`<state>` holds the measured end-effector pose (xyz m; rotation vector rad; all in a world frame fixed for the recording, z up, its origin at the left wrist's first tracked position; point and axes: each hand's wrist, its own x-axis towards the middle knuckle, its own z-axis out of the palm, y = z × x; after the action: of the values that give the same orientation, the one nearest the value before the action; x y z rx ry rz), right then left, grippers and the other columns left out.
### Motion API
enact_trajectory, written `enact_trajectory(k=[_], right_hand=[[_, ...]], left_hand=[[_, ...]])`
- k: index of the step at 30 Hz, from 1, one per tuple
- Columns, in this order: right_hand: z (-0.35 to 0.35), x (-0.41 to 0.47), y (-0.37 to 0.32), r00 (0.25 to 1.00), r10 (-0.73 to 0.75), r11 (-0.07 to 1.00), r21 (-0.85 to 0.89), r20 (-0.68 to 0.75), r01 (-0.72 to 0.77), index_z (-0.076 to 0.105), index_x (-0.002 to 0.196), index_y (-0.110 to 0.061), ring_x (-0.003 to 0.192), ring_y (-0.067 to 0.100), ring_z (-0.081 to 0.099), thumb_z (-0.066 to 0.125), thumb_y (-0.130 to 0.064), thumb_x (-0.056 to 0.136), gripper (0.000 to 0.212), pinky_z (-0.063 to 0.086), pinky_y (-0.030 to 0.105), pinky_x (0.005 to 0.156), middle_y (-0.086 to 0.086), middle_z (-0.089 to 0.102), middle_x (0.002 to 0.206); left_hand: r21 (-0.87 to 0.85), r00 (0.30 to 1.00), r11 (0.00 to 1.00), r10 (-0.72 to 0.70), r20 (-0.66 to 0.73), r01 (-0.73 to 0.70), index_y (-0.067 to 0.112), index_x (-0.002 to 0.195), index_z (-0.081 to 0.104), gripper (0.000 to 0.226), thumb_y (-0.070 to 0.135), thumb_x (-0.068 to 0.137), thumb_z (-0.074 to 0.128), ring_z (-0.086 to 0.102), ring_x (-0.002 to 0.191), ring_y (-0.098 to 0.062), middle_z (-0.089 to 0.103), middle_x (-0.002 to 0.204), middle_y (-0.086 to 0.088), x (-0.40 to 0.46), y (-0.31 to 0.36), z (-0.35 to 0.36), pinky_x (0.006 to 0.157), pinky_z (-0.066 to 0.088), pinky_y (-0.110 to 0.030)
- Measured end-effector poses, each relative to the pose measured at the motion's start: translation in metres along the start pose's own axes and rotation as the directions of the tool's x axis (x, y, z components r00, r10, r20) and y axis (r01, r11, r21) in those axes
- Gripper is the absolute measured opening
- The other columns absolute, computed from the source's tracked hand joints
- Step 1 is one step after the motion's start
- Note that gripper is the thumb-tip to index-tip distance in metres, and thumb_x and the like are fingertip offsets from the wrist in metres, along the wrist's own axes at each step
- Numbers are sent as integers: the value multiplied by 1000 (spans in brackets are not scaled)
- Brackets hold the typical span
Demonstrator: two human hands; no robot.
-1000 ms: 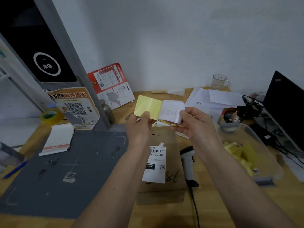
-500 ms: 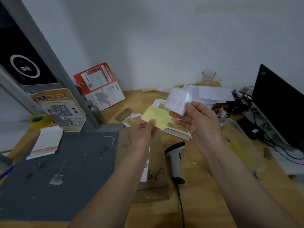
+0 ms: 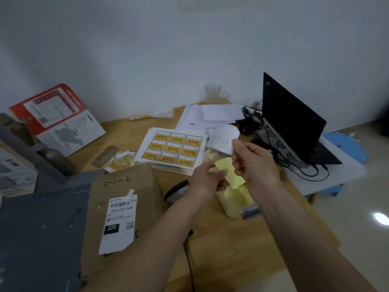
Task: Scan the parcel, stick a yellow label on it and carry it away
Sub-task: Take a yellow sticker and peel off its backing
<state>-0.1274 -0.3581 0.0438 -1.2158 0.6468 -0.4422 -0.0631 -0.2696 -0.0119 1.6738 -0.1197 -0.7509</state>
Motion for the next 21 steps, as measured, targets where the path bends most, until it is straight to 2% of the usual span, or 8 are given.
enact_trajectory(k=[4,7,9,11,13,15,17,21], right_hand=[[-9,5,-1,999,-29,1000,-12,22,29,57,59,-11,40,13,34,62,-20,89,32,28,21,37,0,48,45],[-8,10,-1,999,-39,999,-24,19,40,57,58,-11,40,13,37,63,-20,88,32,30,23,40,0,50,47],[-6,14,3,998,-59,998,-34,5,59,58,62,-10,41,11,38,63,-20,88,28,31,23,42,-1,50,48],[1,18,8,993,-115,990,-85,-10,114,59,64,-9,43,8,39,63,-19,88,26,33,22,46,-3,49,48],[12,21,12,981,-195,970,-153,-16,191,60,66,-12,48,1,45,63,-19,88,23,37,20,55,-7,51,49],[27,21,15,961,-275,938,-217,9,270,61,73,-15,53,0,51,65,-20,87,15,41,20,56,-7,57,58],[43,19,18,930,-361,873,-329,62,361,59,83,-16,61,8,54,66,-24,85,11,45,25,58,-2,59,67],[73,8,30,838,-495,683,-493,231,539,44,90,-22,61,9,47,67,-35,82,28,41,31,58,-9,46,68]], left_hand=[[36,996,999,-16,83,13,10,137,45,49,13,91,61,62,109,-22,63,121,-11,8,2,13,94,52,-39],[79,1000,997,1,-1,-1,14,140,42,56,14,88,64,54,122,-21,52,139,-5,14,5,11,105,44,-43],[150,984,988,49,-173,-23,14,136,47,50,15,88,63,54,120,-20,54,135,-3,13,6,3,102,45,-36],[134,915,988,122,-385,-76,15,125,55,35,14,90,60,57,111,-16,60,122,-1,5,9,-9,85,46,-19],[92,839,981,194,-508,-171,16,111,60,22,15,89,60,59,100,-11,62,108,2,-7,13,-19,66,40,-4],[47,810,972,218,-545,-230,20,98,66,14,23,85,66,60,93,-8,65,101,4,-21,21,-26,62,42,-4],[-9,809,967,207,-549,-253,27,86,69,15,38,77,72,62,94,-7,69,99,6,-34,31,-36,72,45,-13],[-145,825,967,97,-556,-211,23,80,74,27,48,71,75,64,81,4,72,89,8,-60,43,-59,70,42,-16]])
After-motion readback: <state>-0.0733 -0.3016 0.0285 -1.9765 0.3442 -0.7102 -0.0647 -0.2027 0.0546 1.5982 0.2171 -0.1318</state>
